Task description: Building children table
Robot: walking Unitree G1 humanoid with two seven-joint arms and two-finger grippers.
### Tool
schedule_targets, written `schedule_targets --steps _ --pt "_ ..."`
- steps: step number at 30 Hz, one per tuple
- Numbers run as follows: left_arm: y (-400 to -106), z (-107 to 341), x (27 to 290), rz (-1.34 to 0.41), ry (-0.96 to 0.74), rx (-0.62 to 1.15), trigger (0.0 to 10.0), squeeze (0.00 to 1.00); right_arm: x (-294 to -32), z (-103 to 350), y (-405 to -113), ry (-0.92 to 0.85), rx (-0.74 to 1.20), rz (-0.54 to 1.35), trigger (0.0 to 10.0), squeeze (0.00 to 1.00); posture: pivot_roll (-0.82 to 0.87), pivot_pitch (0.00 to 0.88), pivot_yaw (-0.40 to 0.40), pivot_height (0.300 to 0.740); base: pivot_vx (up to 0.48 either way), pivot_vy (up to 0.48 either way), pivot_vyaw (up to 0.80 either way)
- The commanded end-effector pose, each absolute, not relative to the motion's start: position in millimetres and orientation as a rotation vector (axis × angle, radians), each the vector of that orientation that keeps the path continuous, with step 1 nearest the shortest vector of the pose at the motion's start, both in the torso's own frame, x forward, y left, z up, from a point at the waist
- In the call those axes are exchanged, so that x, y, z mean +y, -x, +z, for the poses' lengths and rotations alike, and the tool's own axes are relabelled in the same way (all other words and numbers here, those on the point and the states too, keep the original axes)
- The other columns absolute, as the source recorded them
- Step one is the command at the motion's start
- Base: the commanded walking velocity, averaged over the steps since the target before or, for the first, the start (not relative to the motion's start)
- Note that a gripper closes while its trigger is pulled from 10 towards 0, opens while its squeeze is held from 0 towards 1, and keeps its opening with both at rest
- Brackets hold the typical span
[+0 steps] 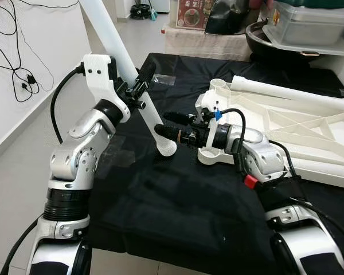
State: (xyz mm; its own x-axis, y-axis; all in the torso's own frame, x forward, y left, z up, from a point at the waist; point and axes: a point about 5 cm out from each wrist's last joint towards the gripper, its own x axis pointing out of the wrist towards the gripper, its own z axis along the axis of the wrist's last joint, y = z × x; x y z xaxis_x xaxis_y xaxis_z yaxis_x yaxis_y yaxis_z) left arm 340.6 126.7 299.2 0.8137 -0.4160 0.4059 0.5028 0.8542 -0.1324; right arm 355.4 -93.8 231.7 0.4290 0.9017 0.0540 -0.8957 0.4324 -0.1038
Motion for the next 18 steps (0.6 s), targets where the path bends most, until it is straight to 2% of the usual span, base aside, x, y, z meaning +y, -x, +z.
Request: schedule_targets --steps 1,9,18 --pt "-340.5 308.4 126.6 -0.494 0.246 -0.4 0.0 0.0 -88.8 232.8 -354.5 0.08 -0.126 1.128 10.0 0.0 0.09 0.072 -0.014 0.74 0.0 0.0 0.0" --pt "-350.6 317.1 120.6 -0.491 0.243 -0.38 0.0 0.0 -65.4 230.2 -357.7 0.127 -0.209 1.052 10.0 0.0 0.09 0.073 -0.015 0.74 0.0 0.0 0.0" --pt "-351.0 313.3 112.9 -0.51 0.235 -0.359 0.0 0.0 -64.8 232.8 -368.2 0.134 -0.225 0.952 10.0 0.0 0.09 0.075 -0.019 0.74 0.0 0.0 0.0"
